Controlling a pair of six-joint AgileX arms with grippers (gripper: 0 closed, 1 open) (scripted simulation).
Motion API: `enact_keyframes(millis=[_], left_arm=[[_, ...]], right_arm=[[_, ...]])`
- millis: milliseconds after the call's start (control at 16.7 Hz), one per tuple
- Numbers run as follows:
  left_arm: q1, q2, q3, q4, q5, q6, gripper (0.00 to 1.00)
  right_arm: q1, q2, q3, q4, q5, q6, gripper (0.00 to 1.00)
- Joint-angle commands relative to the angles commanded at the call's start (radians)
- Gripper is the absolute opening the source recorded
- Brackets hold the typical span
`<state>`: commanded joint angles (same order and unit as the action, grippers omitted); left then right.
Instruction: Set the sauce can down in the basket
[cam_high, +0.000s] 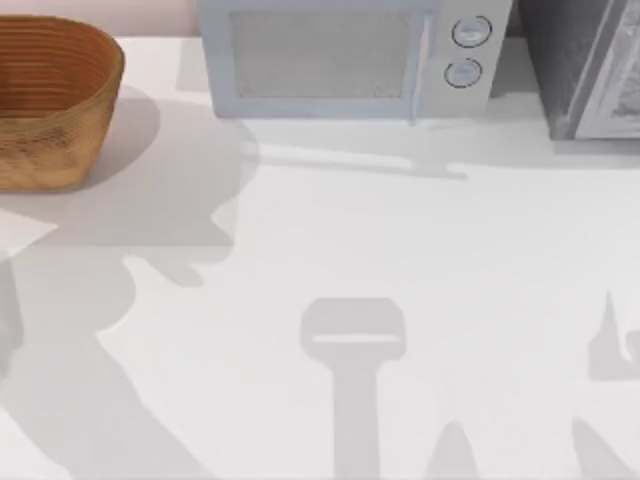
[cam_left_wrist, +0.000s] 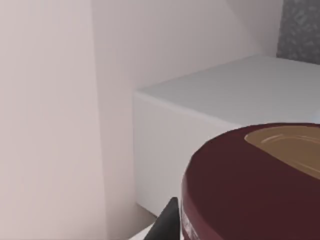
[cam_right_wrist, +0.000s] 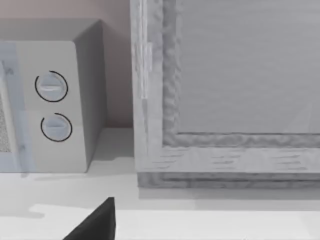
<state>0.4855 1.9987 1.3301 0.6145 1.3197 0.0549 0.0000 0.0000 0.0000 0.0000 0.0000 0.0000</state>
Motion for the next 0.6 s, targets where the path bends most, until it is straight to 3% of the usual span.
enact_keyframes(millis=[420, 600], left_arm=[[-0.114, 0.093, 0.053, 0.061, -0.116, -0.019, 0.0], [-0.127, 0.103, 0.059, 0.068, -0.128, -0.021, 0.0]], right_arm=[[0.0, 0.0, 0.0, 0.0, 0.0, 0.0, 1.0], [0.0, 0.0, 0.0, 0.0, 0.0, 0.0, 1.0]])
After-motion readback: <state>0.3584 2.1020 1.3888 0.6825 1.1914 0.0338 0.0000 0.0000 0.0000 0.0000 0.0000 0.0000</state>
